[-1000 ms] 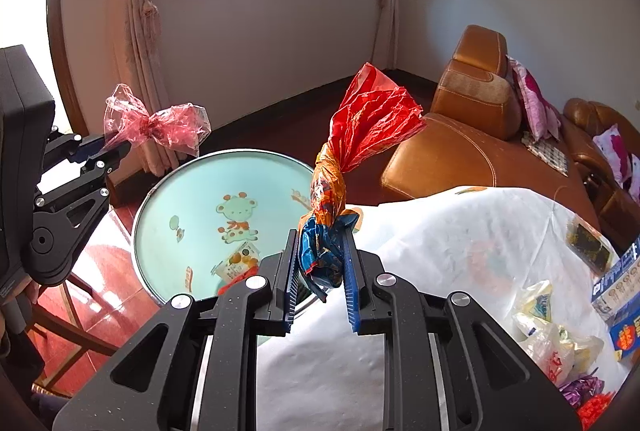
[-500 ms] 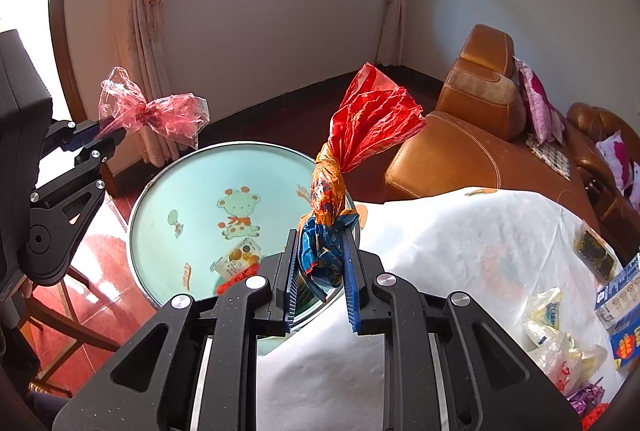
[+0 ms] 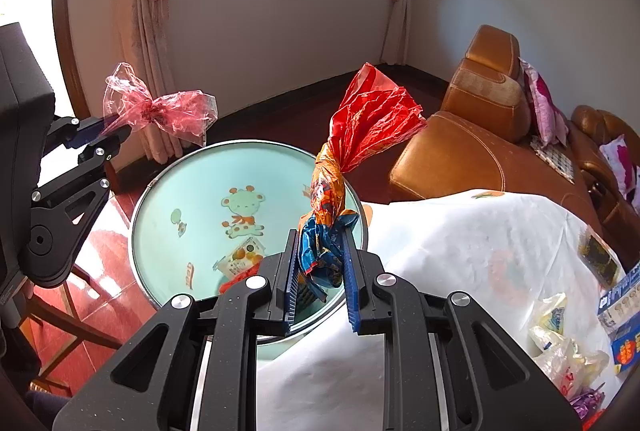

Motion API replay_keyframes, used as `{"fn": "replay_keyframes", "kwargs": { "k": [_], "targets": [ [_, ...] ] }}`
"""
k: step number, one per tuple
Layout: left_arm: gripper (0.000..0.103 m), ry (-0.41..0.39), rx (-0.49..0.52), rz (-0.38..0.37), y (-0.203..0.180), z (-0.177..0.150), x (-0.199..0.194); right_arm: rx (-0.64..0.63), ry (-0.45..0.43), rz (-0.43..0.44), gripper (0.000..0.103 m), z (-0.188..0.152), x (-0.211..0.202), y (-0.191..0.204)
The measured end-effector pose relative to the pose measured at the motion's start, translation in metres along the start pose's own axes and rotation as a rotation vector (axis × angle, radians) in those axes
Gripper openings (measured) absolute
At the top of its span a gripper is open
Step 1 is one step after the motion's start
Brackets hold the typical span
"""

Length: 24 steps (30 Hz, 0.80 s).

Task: Collect trash
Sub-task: 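Hold the pink bag and candy wrapper above the blue bin, then open both grippers to drop the pink bag and candy wrapper into the bin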

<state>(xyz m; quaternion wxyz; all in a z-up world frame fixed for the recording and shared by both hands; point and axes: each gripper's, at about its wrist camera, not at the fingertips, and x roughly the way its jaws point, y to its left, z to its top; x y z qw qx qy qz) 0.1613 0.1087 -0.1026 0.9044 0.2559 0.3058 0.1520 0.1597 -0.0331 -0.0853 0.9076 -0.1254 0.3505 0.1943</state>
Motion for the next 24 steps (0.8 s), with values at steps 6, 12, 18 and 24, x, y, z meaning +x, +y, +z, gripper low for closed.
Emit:
{"fn": "replay_keyframes", "kwargs": {
  "k": [6,12,18,24],
  "targets": [
    [0.012,0.0,-0.003,-0.006,0.0005,0.0002,0.0002,-0.002,-0.001,0.001,0.02,0.0009,-0.0001,0.0004],
    [0.012,0.0,-0.002,-0.01,-0.0002,-0.0001,0.0001,-0.003,0.0,0.001,0.02,0.001,0.0,0.0007],
    [0.013,-0.003,-0.001,-0.016,-0.0012,0.0005,-0.0006,-0.005,0.001,0.003,0.02,0.0014,-0.0001,0.0022],
    [0.015,-0.011,-0.002,-0.019,-0.0022,0.0005,-0.0025,-0.009,-0.003,0.007,0.021,0.0015,0.0003,0.0036]
  ]
}}
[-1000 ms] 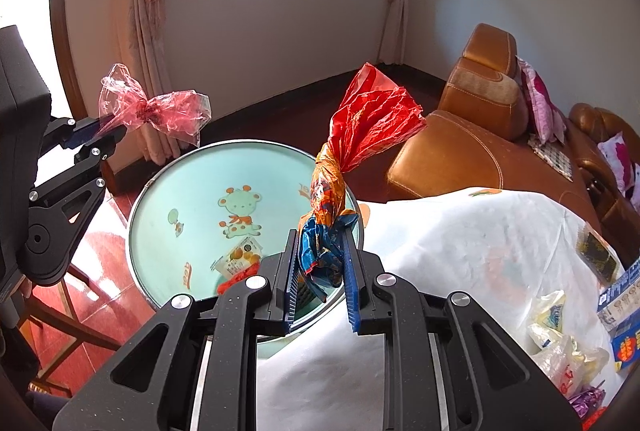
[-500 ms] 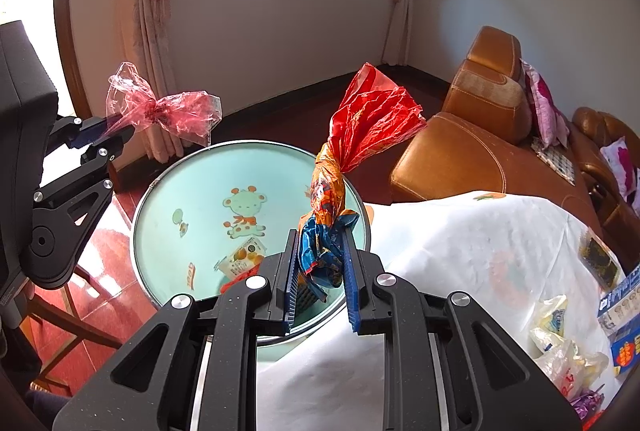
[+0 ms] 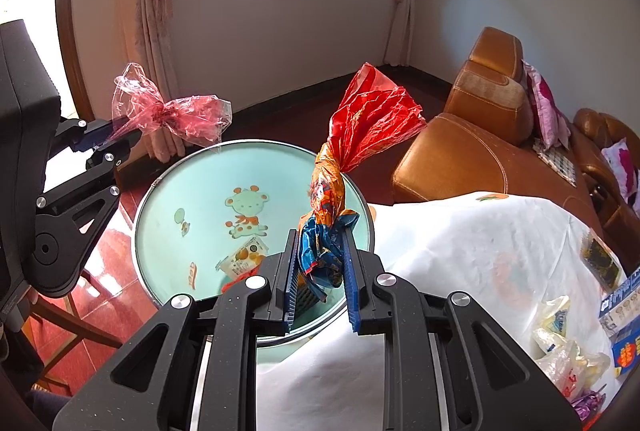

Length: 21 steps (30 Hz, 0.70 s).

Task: Collect trash
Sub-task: 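Open both grippers to drop the pink bag and candy wrapper into the bin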

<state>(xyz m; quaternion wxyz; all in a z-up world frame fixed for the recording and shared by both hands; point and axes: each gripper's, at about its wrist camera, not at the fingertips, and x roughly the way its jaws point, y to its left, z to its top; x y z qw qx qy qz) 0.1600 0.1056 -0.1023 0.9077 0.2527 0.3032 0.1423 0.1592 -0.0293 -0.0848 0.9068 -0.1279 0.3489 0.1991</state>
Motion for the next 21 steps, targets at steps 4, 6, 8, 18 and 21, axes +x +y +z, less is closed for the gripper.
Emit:
{"fn": "replay_keyframes", "kwargs": {
  "k": [4,6,8,18,21],
  "targets": [
    [0.039,-0.014,-0.001,-0.005,-0.0011,0.0,-0.0031,-0.006,-0.006,0.007,0.027,-0.0009,0.0013,0.0007],
    [0.049,-0.022,-0.005,0.003,-0.0017,0.0002,-0.0038,-0.005,-0.006,0.009,0.032,-0.0017,0.0028,0.0],
    [0.049,-0.023,-0.003,0.0,-0.0031,0.0003,-0.0042,-0.003,-0.002,0.005,0.033,-0.0032,0.0044,-0.0006],
    [0.054,-0.021,0.004,0.004,-0.0077,0.0,-0.0038,0.013,-0.002,-0.009,0.037,-0.0081,0.0062,-0.0018],
    [0.058,-0.021,0.003,0.01,-0.0072,-0.0007,-0.003,0.019,-0.014,-0.01,0.049,-0.008,0.0043,-0.0025]
  ]
}}
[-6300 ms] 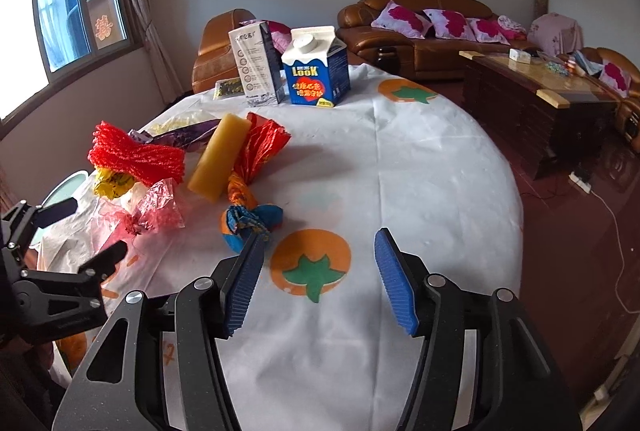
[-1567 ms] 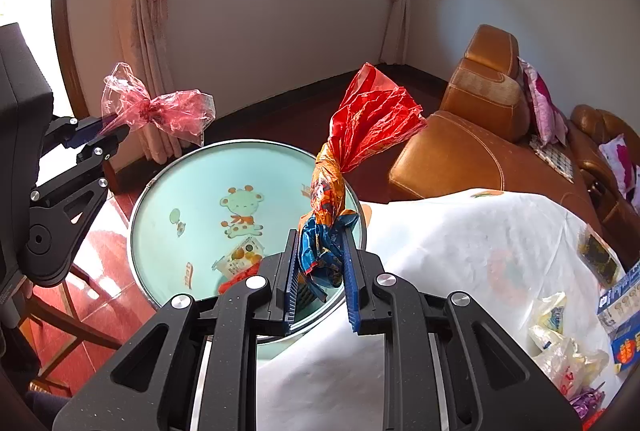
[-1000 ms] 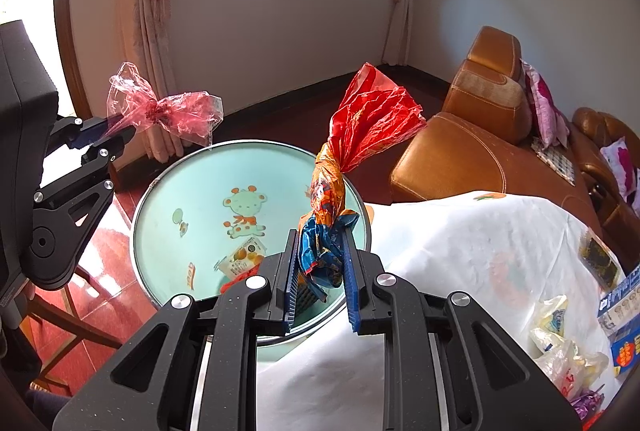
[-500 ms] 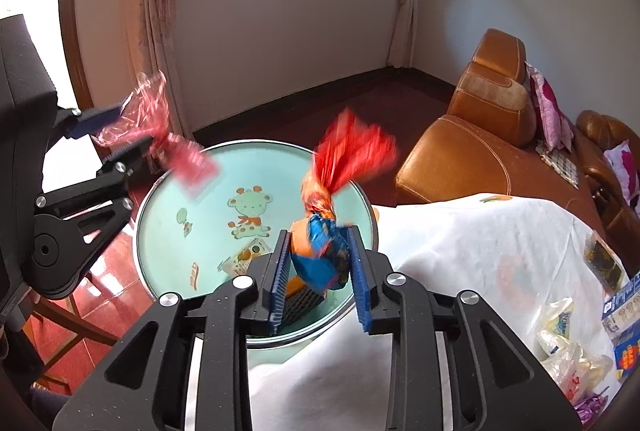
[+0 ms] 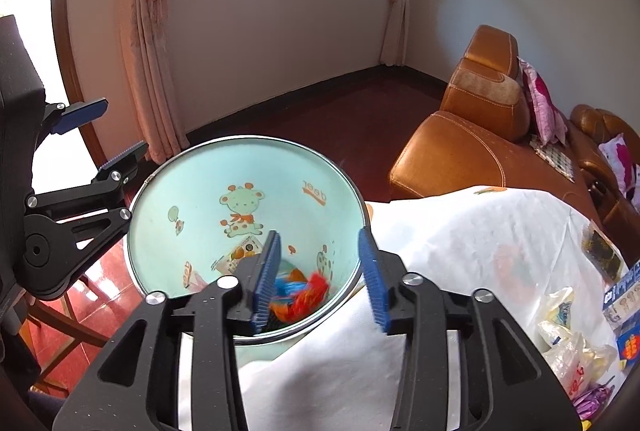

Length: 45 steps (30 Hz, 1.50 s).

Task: Collect trash
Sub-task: 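Open both grippers to drop the pink bag and candy wrapper into the bin, then move both open grippers back over the trash on the table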

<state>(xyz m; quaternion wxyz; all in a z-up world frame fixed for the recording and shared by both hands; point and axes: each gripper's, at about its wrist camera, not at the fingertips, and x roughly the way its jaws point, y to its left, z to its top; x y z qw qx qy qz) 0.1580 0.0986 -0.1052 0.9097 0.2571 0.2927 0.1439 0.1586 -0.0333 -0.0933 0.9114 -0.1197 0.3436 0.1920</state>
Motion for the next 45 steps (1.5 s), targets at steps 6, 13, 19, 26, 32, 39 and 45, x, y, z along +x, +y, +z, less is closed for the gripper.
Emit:
{"fn": "replay_keyframes", "kwargs": {
  "k": [6,13,19,26,32,39,45],
  "targets": [
    [0.058,-0.001,-0.003,0.002,0.001,0.0,0.001,0.003,-0.011,-0.004,0.049,0.002,-0.003,-0.001],
    [0.065,-0.005,-0.002,0.003,0.0,-0.001,-0.001,0.009,-0.014,-0.013,0.051,0.0,-0.005,-0.003],
    [0.067,-0.01,-0.004,-0.006,0.0,-0.001,-0.003,0.027,-0.022,-0.023,0.053,-0.002,-0.013,-0.006],
    [0.069,-0.01,-0.017,-0.071,-0.007,-0.001,-0.015,0.06,-0.022,-0.05,0.055,-0.012,-0.034,-0.014],
    [0.072,-0.019,-0.071,-0.218,-0.017,-0.001,-0.043,0.12,-0.049,-0.086,0.059,-0.029,-0.077,-0.034],
    [0.073,-0.088,-0.029,-0.336,-0.053,0.009,-0.086,0.215,-0.08,-0.179,0.063,-0.072,-0.141,-0.074],
    [0.073,-0.152,0.044,-0.417,-0.094,0.018,-0.124,0.363,-0.051,-0.306,0.065,-0.137,-0.183,-0.125]
  ]
}}
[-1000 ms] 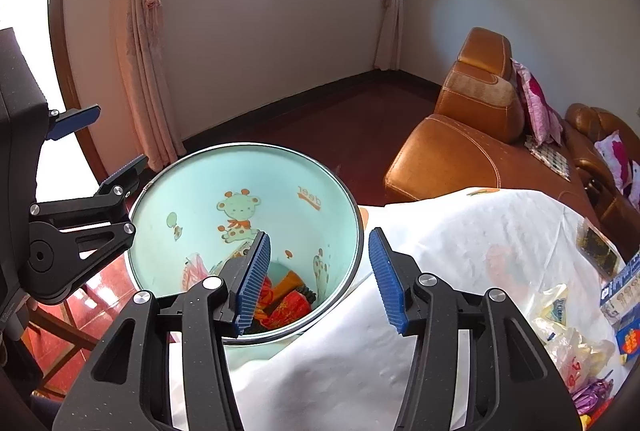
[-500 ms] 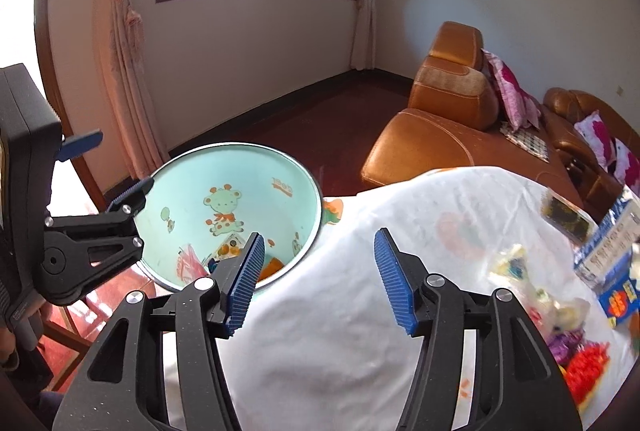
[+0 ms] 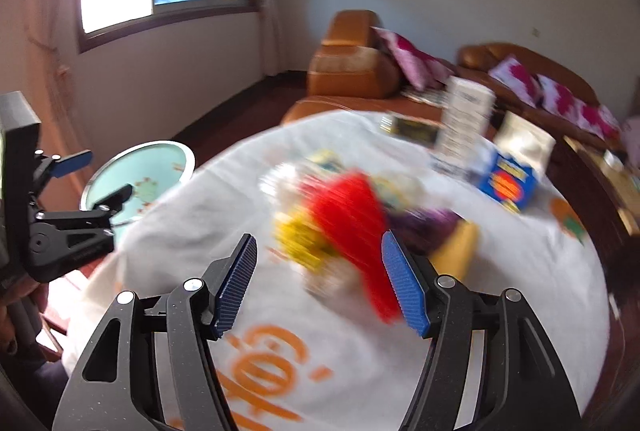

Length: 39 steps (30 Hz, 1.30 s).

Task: Collect trash
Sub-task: 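Move both open grippers back over the trash on the table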

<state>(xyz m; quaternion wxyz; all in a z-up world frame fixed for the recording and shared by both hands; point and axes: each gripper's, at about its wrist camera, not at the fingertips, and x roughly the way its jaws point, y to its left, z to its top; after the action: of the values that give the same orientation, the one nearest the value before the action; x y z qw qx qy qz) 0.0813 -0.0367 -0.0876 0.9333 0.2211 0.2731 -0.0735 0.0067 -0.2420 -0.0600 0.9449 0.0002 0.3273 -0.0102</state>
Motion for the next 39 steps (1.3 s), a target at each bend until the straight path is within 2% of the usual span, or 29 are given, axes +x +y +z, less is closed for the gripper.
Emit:
{"fn": "replay_keyframes", "kwargs": {
  "k": [4,9,15,22,27,32,35,39],
  "targets": [
    [0.074,-0.031,0.047,-0.056,-0.036,0.011,-0.01,0.101,0.023,-0.089,0.065,-0.024,-0.009,-0.049],
    [0.077,-0.07,0.094,-0.116,-0.074,0.025,-0.02,0.174,0.035,-0.152,0.065,-0.046,-0.021,-0.087],
    [0.078,-0.096,0.129,-0.195,-0.11,0.041,-0.025,0.219,0.028,-0.179,0.065,-0.06,-0.03,-0.108],
    [0.078,-0.09,0.167,-0.243,-0.14,0.046,-0.019,0.246,0.02,-0.175,0.068,-0.067,-0.034,-0.113],
    [0.078,-0.081,0.174,-0.258,-0.143,0.042,-0.02,0.259,0.021,-0.176,0.068,-0.067,-0.035,-0.116],
    [0.078,-0.073,0.141,-0.216,-0.125,0.04,-0.016,0.269,0.023,-0.189,0.068,-0.059,-0.03,-0.119],
    [0.078,-0.067,0.107,-0.186,-0.11,0.041,-0.011,0.265,0.051,-0.214,0.068,-0.044,-0.015,-0.121],
    [0.078,-0.066,0.072,-0.15,-0.094,0.043,-0.003,0.285,0.101,-0.179,0.067,-0.024,0.011,-0.122]
  ]
}}
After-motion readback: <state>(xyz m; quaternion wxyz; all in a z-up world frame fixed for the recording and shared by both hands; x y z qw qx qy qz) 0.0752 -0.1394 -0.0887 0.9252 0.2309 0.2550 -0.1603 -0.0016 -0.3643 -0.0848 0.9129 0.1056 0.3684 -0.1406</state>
